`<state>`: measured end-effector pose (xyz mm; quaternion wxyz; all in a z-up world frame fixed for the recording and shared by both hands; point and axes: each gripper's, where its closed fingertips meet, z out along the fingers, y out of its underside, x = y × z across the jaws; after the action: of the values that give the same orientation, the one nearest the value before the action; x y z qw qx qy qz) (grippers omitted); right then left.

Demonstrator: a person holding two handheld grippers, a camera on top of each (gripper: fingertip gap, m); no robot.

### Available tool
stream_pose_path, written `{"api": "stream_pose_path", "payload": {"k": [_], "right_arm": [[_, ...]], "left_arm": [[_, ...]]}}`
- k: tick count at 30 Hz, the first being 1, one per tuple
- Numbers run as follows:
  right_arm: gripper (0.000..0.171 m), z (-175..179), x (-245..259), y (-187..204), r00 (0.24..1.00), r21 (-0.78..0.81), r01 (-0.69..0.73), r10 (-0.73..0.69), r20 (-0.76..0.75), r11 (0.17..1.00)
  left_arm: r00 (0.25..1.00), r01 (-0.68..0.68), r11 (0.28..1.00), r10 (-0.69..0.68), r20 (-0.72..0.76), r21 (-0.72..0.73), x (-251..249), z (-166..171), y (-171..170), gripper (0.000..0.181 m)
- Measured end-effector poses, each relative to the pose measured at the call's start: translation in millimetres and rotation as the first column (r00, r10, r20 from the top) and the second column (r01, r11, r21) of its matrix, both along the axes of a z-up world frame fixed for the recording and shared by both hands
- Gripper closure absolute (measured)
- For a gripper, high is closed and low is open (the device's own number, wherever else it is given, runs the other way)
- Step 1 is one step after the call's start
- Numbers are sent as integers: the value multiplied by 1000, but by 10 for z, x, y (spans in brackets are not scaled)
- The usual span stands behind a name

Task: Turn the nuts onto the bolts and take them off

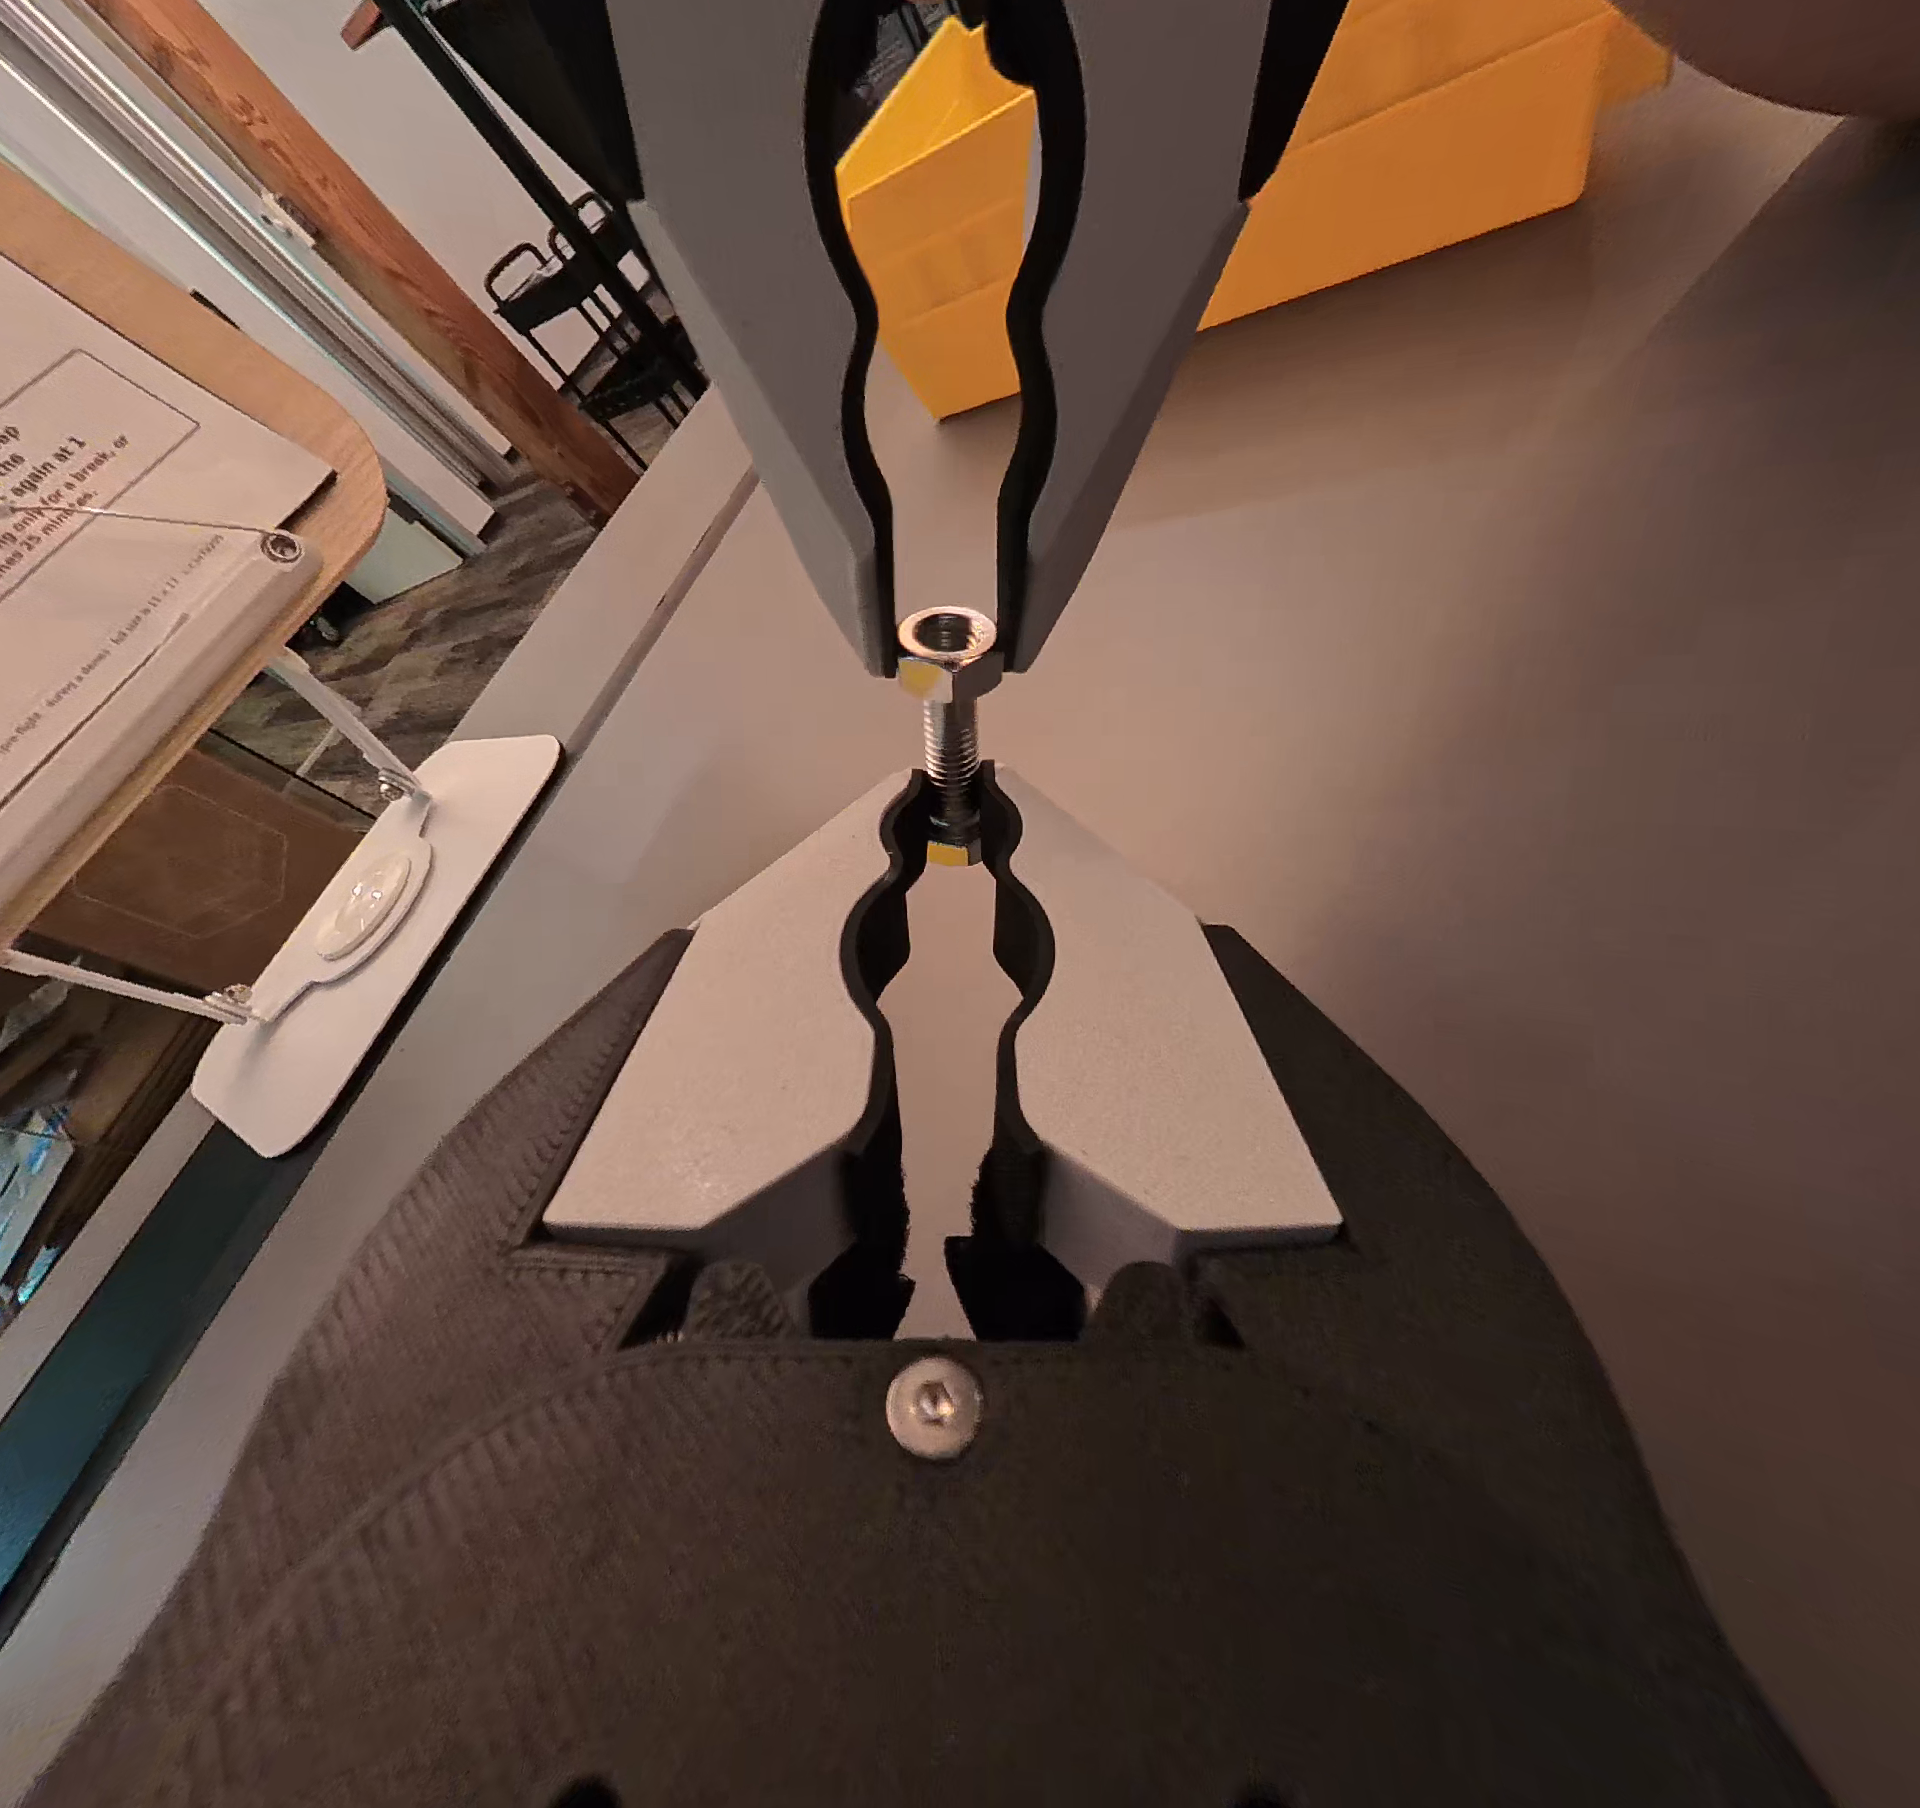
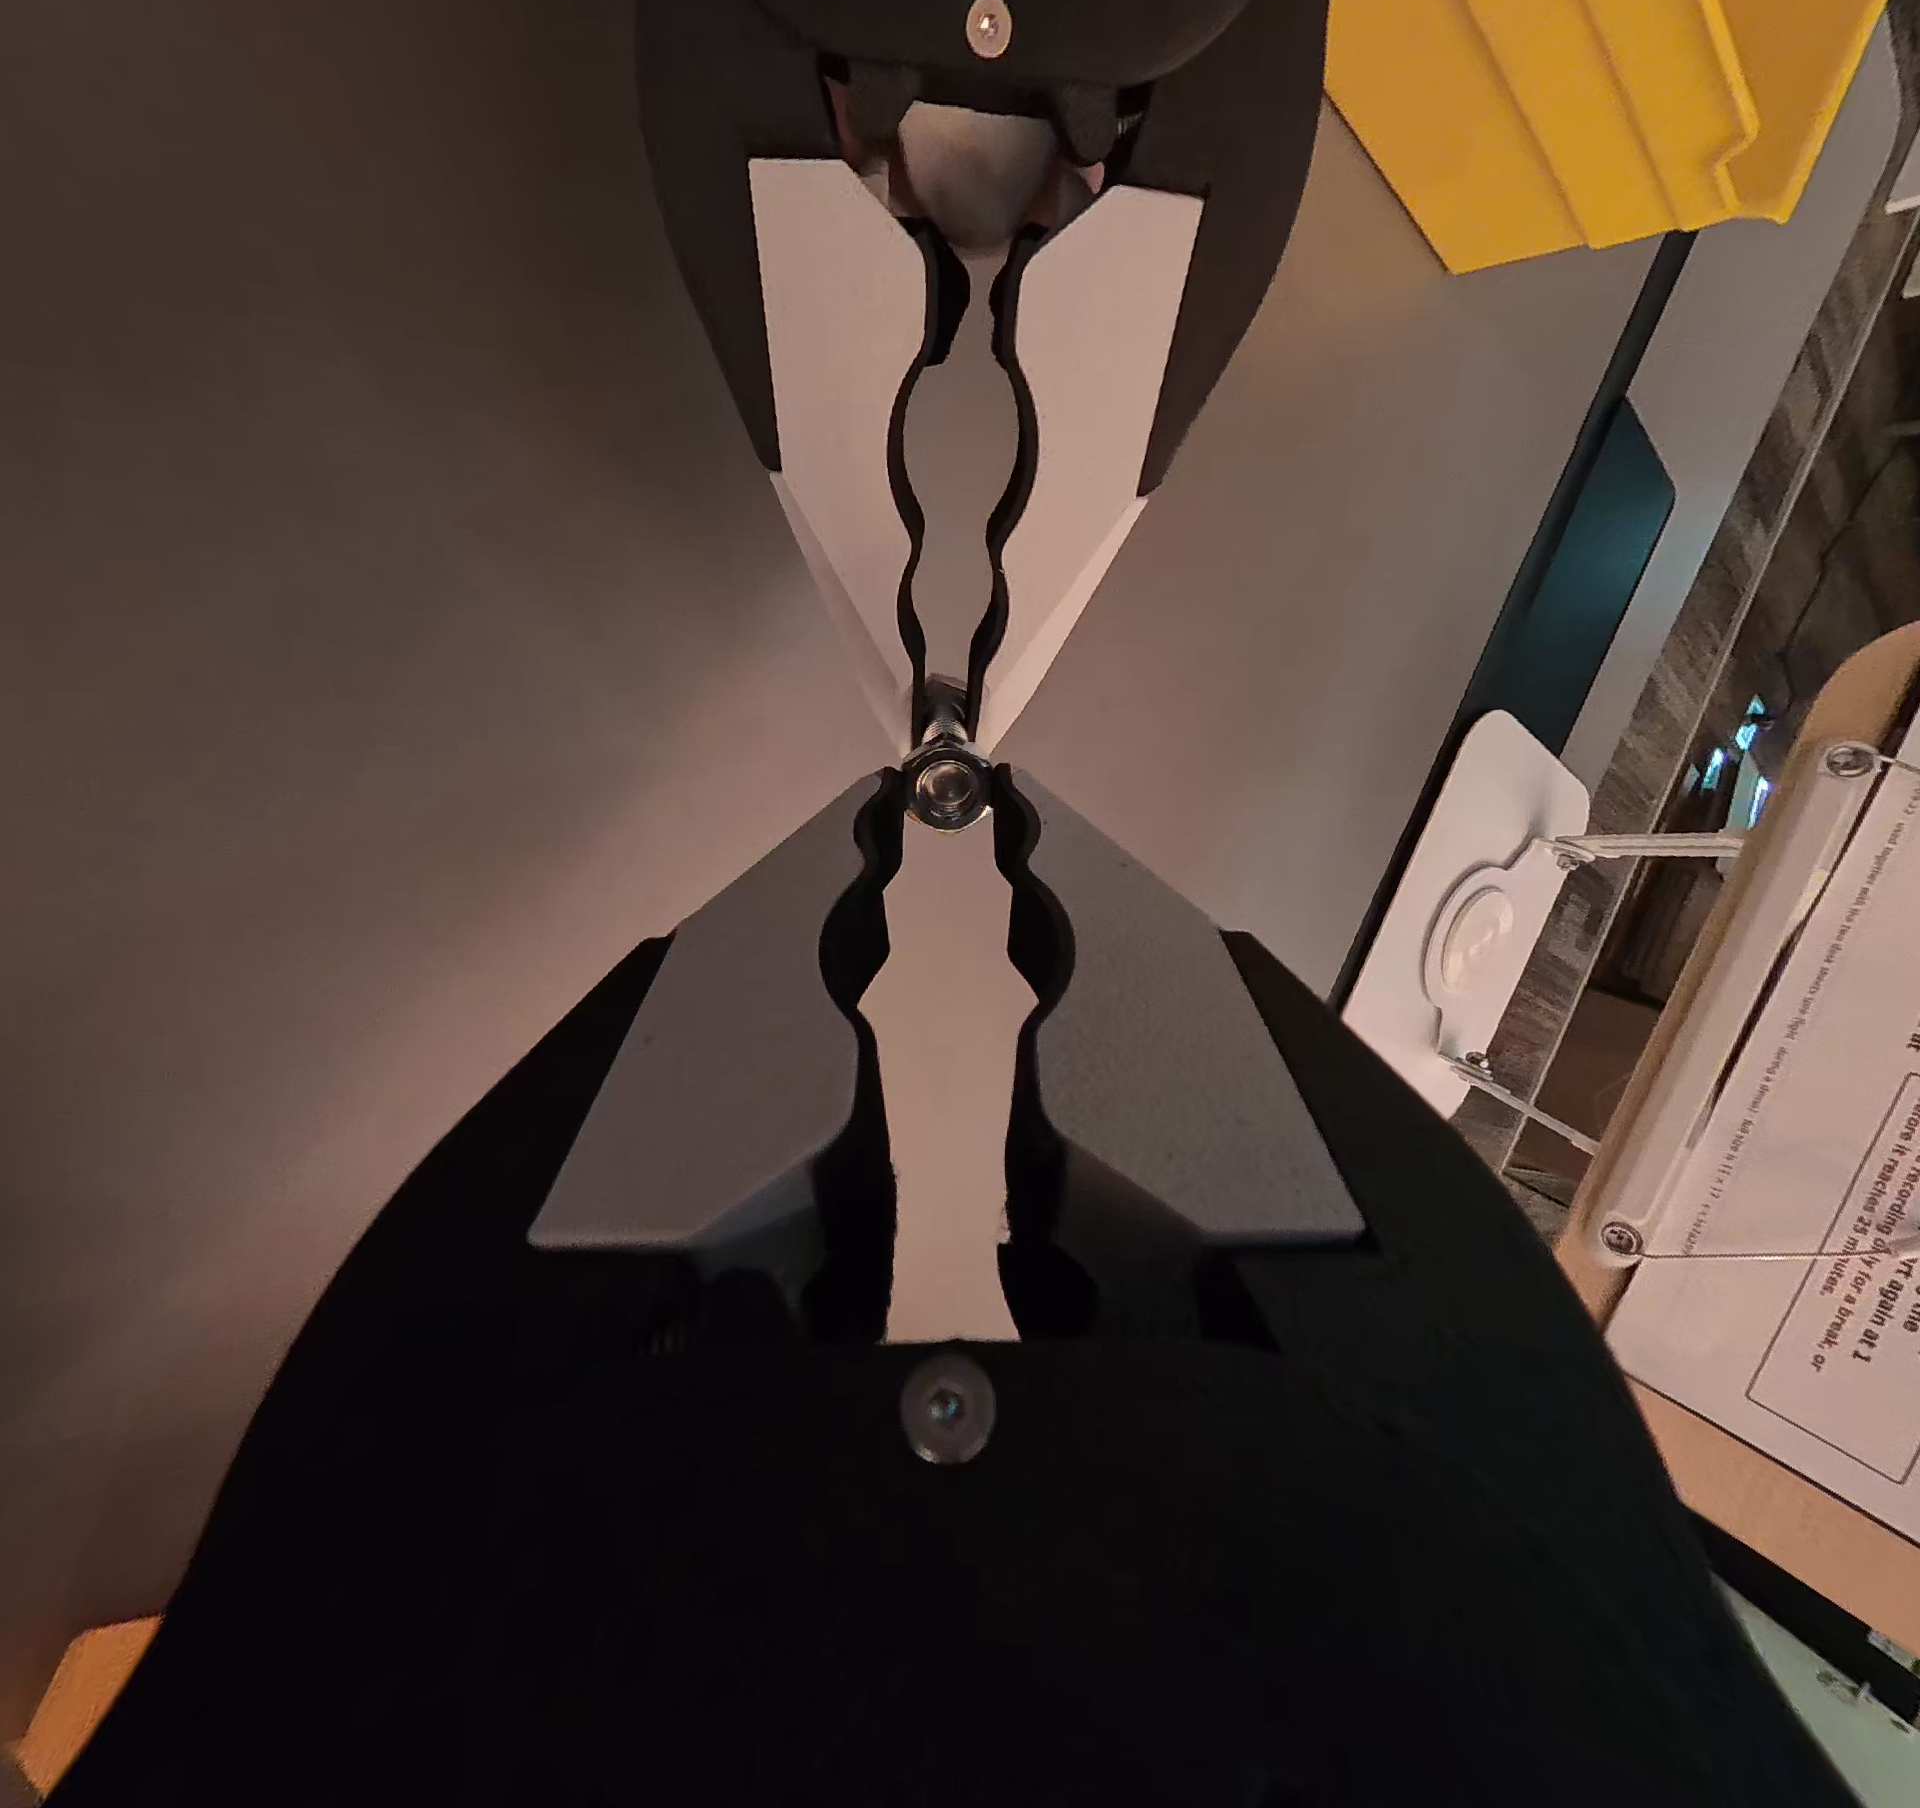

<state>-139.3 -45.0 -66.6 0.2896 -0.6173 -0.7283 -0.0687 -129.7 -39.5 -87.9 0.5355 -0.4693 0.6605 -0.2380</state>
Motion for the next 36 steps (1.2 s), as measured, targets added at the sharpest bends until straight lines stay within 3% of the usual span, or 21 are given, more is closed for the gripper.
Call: {"api": "stream_pose_path", "payload": {"k": [17, 27, 36], "right_arm": [[154, 99, -59, -270, 991, 11, -130, 130, 4, 991], [154, -37, -57, -442, 979, -59, -191, 195, 65, 980], [154, 101, -105, -573, 962, -30, -272, 272, 7, 962]], "left_arm": [[986, 163, 987, -162, 29, -14, -41, 106, -280, 174], [973, 221, 975, -220, -75, 18, -36, -32, -434, 174], [948, 316, 941, -319, -3, -119, -62, 89, -601, 174]]}}
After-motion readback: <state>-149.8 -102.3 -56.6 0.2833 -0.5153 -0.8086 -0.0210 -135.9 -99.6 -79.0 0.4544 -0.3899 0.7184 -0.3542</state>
